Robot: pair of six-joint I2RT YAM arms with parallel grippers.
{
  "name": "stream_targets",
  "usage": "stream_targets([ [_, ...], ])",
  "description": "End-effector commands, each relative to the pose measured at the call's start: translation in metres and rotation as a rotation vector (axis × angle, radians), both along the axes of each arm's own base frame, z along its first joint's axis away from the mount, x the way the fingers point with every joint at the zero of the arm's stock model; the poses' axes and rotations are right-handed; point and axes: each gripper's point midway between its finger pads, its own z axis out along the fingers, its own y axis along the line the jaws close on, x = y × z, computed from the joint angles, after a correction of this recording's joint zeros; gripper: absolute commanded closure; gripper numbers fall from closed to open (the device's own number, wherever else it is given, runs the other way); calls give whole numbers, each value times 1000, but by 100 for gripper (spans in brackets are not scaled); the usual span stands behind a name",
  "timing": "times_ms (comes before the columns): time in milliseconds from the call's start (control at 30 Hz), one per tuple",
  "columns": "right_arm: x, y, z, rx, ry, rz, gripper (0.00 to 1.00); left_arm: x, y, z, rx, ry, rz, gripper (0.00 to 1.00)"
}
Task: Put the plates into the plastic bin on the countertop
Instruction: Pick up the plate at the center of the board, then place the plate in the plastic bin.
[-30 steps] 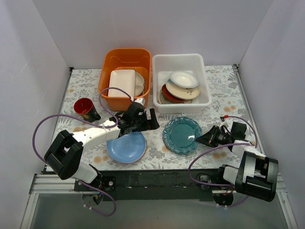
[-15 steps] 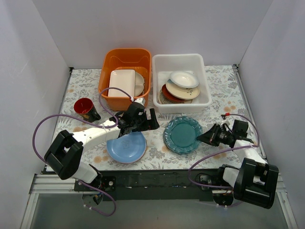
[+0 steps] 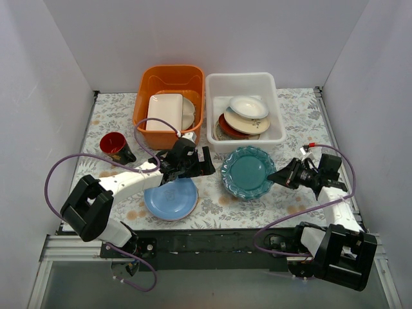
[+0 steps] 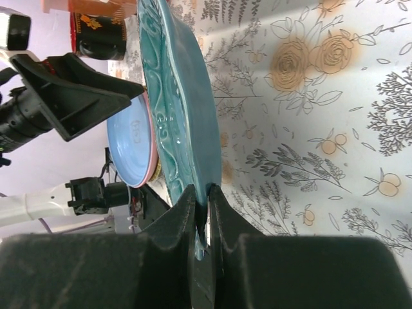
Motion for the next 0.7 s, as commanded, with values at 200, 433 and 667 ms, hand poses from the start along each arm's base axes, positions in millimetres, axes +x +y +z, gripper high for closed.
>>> stream_targets([
  [200, -1, 18, 62, 155, -154, 132, 99, 2, -7, 0, -5, -5, -13, 2],
  [433, 2, 20, 81, 184, -226, 132, 99, 2, -6, 1, -2, -9, -19, 2],
  [667, 13, 18, 98, 192, -282, 111, 99, 3, -7, 3, 0, -11, -22, 2],
])
